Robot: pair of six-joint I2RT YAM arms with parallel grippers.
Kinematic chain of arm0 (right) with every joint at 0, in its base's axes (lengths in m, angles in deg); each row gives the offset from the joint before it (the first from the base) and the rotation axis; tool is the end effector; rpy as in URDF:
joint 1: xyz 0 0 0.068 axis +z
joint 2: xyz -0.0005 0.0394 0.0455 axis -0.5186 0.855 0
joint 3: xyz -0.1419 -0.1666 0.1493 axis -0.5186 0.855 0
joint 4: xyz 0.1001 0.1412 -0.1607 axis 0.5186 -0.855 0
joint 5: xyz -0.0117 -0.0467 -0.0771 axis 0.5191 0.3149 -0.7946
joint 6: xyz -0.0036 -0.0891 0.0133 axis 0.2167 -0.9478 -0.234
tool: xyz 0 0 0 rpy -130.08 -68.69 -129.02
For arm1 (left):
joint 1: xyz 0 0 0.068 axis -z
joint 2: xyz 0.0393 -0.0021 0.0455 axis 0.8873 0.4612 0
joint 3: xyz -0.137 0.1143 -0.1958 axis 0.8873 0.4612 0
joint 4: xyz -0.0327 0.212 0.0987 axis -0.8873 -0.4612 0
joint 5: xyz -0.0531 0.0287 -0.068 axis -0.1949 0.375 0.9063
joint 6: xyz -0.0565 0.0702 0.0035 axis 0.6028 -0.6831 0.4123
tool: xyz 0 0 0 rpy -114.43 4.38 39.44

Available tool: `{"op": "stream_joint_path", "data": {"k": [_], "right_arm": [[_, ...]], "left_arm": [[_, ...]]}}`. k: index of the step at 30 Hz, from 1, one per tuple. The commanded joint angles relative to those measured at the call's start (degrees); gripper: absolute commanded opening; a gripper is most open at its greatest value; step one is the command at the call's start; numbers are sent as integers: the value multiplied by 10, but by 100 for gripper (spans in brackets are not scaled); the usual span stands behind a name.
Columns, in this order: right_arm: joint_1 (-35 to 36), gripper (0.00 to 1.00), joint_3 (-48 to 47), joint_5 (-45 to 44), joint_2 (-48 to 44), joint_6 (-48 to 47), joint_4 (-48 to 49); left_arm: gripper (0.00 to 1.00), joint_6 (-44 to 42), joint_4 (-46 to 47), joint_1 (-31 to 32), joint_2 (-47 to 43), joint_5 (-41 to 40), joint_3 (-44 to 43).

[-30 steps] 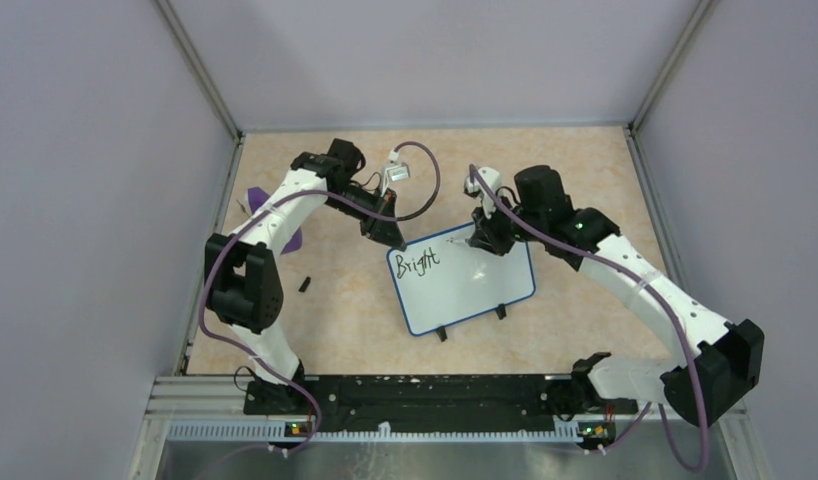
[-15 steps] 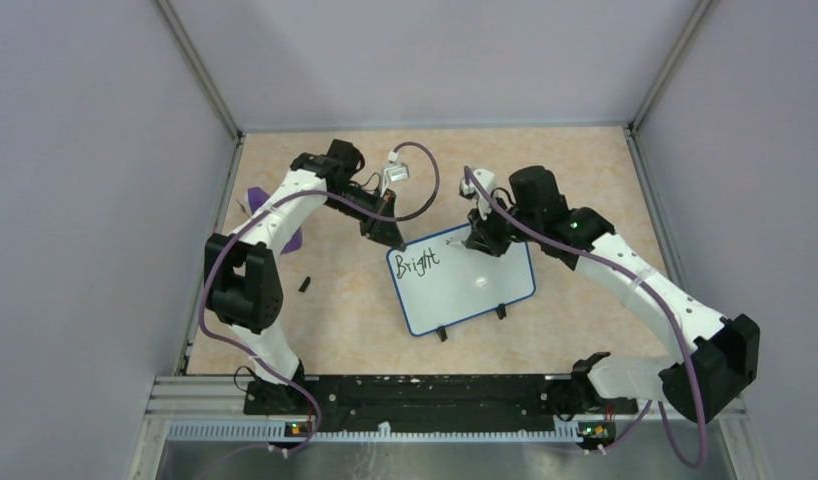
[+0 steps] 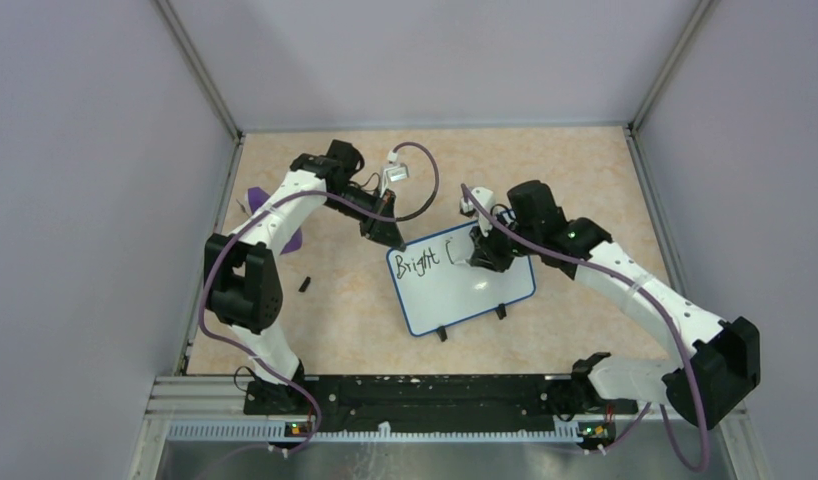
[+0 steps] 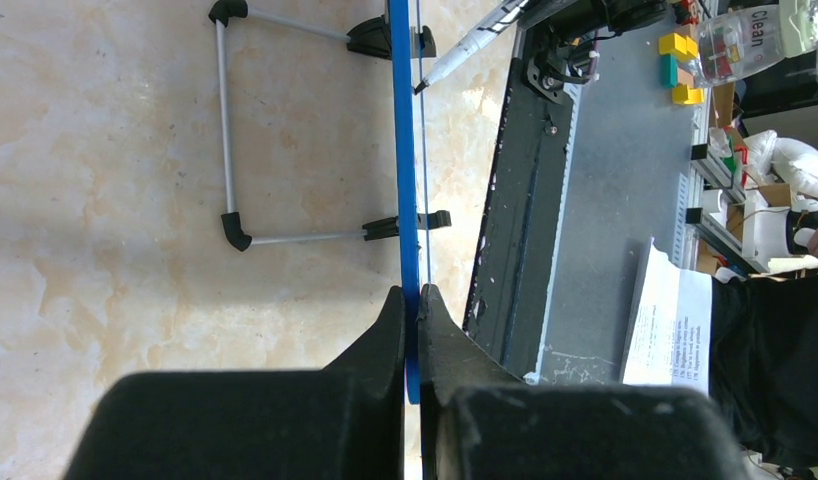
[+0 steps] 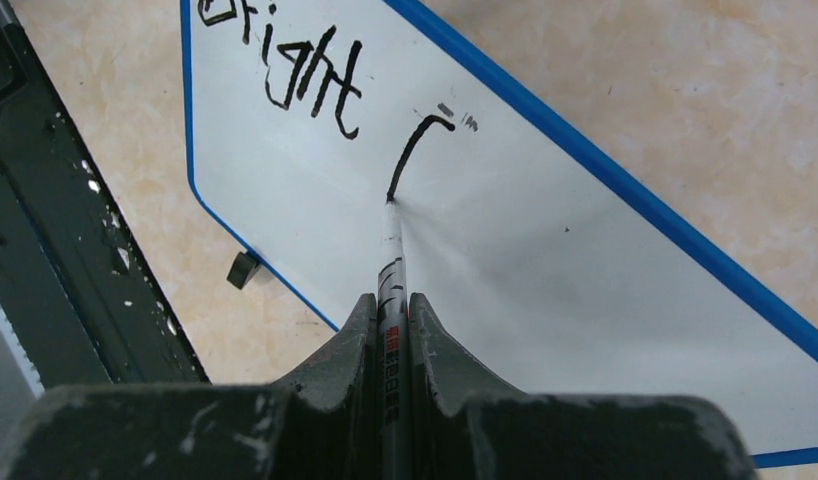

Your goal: Write a sentence on the whiteboard

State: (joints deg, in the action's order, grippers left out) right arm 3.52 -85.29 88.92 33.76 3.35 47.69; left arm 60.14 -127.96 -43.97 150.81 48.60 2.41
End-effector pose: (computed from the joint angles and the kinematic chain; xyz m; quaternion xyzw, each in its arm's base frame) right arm 0.1992 0.1744 0.2751 -0.4483 0.7864 0.2354 0.3538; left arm 0.2817 -0.1693 0.2587 0.3993 0.7575 -0.4948 0.1483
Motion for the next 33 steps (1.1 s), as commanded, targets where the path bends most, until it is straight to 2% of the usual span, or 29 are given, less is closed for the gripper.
{"op": "stream_joint_path", "data": {"k": [1, 6, 15, 33], "right_arm": [[4, 0, 19, -8, -14, -14, 1], [22, 0, 24, -7, -7, -16, 5], [32, 0, -37, 19, -3, -7, 7], [18, 0, -44, -39, 14, -9, 26]], "left_arm": [[0, -18, 14, 4, -20, 15, 13], [0, -17, 16, 4, -19, 15, 13], [0, -14, 16, 4, -20, 14, 12], [0, -14, 16, 4, -21, 11, 14]]}}
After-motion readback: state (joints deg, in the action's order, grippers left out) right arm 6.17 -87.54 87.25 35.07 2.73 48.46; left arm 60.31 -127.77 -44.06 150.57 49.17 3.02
